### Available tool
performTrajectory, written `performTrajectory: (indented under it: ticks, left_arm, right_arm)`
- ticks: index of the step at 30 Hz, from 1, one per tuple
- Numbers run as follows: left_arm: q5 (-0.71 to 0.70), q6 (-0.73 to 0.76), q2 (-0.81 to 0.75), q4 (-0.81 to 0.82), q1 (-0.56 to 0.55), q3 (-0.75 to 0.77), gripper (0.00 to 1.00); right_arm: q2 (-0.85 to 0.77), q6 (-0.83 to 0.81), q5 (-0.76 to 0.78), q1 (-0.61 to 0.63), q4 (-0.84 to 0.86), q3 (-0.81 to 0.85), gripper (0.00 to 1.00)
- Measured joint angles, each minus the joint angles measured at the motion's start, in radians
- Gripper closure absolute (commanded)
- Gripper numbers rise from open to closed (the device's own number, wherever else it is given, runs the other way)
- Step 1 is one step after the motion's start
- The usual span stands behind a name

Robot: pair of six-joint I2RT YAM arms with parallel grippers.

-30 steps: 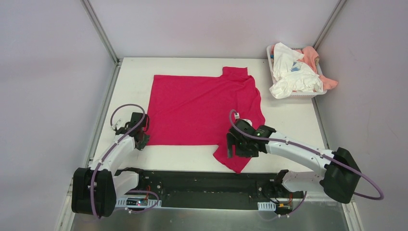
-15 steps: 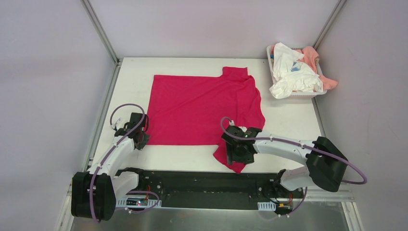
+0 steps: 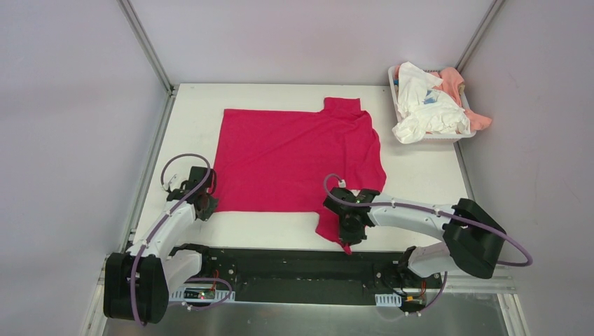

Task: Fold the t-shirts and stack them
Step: Grab the side of the flattened tshirt closest away from the robot with both arms, then fold the flattened tshirt in 1/3 of the way

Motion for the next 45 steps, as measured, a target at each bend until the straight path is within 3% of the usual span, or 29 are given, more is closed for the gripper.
performTrajectory:
  ticks: [8,12,19,25,32,45]
  left_arm:
    - [0.023,-0.025,-0.184,-0.068,0.000,-0.035,1.00]
    - [0.031,-0.027,-0.261,-0.104,0.000,-0.051,1.00]
    - [0.057,-0.027,-0.258,-0.121,0.000,-0.050,1.00]
    - [0.074,-0.025,-0.208,-0.109,0.000,0.004,1.00]
    - [0.086,-0.015,-0.045,-0.027,0.000,0.107,1.00]
    - [0.027,0.001,0.193,0.037,0.000,0.304,1.00]
  right_arm:
    - [-0.137,0.019,-0.026,0.000,-0.027,-0.074,1.00]
    - [-0.177,0.018,-0.035,0.000,-0.044,-0.075,1.00]
    - [-0.207,0.010,-0.021,-0.029,-0.076,-0.061,1.00]
    - [-0.239,-0.037,0.010,-0.143,-0.080,0.021,1.00]
    - [-0.219,-0.112,0.047,-0.304,-0.045,0.149,1.00]
    - [0.038,-0.229,0.058,-0.499,0.062,0.395,1.00]
